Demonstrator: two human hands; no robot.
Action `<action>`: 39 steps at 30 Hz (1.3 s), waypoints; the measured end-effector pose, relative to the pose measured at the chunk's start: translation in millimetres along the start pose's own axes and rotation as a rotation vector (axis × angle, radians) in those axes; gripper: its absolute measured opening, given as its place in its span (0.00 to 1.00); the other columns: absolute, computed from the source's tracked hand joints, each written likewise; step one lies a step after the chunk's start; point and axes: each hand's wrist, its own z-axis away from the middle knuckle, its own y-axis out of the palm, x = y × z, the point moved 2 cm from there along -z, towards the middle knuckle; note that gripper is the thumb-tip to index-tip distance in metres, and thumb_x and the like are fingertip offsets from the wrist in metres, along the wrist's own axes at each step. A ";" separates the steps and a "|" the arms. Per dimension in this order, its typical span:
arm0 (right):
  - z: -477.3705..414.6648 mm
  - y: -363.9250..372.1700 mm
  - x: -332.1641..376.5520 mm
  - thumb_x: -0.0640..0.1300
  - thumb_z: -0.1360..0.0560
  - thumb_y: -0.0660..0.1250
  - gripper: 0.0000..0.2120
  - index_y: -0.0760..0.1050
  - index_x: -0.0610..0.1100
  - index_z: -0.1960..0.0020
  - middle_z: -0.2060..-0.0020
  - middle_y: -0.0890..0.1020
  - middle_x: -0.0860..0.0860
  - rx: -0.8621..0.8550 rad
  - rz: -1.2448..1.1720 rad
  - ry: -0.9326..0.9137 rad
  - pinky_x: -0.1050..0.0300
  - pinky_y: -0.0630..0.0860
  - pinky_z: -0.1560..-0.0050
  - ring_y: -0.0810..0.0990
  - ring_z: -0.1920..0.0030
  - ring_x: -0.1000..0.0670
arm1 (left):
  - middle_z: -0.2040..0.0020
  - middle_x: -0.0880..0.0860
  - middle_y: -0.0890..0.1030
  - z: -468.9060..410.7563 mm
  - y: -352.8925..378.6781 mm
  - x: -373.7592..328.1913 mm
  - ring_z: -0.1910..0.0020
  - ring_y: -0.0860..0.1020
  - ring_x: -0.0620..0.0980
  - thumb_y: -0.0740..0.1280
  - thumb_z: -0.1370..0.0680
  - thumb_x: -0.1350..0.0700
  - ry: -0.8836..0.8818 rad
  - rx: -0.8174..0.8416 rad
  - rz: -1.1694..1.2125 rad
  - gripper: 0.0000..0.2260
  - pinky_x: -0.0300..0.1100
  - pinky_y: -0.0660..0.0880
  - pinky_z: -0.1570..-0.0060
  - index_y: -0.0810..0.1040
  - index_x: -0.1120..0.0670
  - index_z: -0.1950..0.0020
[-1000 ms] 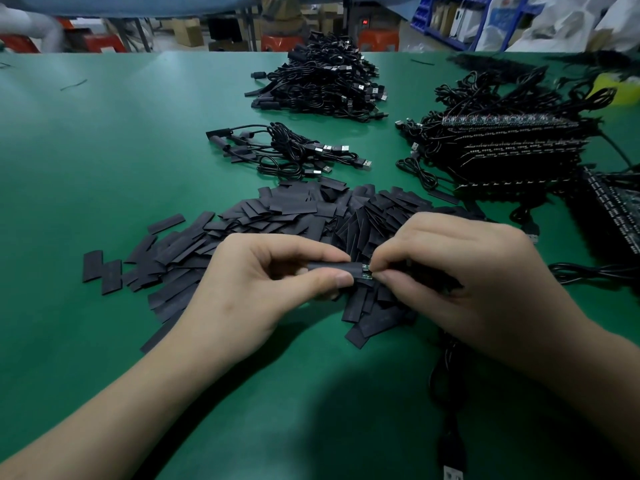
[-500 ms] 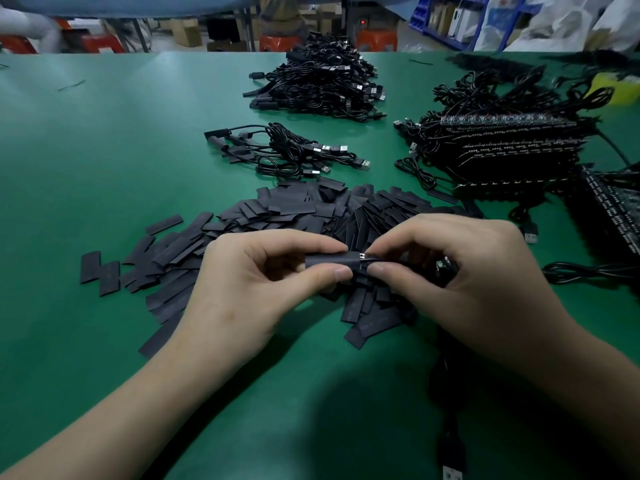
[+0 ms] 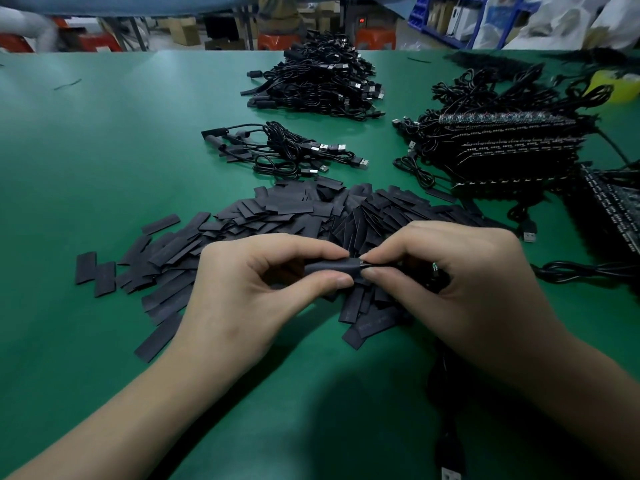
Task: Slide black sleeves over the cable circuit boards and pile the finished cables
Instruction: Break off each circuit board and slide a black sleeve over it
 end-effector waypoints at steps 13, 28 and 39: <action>0.0 1.2 1.6 0.44 0.26 0.77 0.03 0.85 0.46 0.54 0.59 0.86 0.56 -0.050 0.012 0.073 0.66 0.76 0.56 0.81 0.59 0.60 | 0.59 0.45 0.87 -0.9 1.8 -2.2 0.63 0.84 0.41 0.80 0.33 0.48 0.012 -0.080 -0.015 0.14 0.34 0.79 0.57 0.87 0.46 0.49; 0.7 2.1 5.5 0.44 0.27 0.78 0.04 0.86 0.44 0.56 0.59 0.87 0.55 -0.126 0.079 0.118 0.65 0.77 0.55 0.83 0.59 0.58 | 0.58 0.45 0.88 1.3 6.7 0.6 0.59 0.85 0.41 0.74 0.29 0.52 -0.153 -0.210 0.179 0.09 0.32 0.79 0.56 0.87 0.51 0.50; -11.3 -19.3 -12.4 0.67 0.28 0.60 0.18 0.82 0.58 0.53 0.58 0.81 0.62 0.491 0.116 0.363 0.48 0.75 0.47 0.76 0.51 0.59 | 0.63 0.53 0.85 -10.1 -3.0 14.9 0.62 0.85 0.47 0.73 0.31 0.57 -0.380 -0.277 0.773 0.08 0.34 0.80 0.59 0.82 0.57 0.53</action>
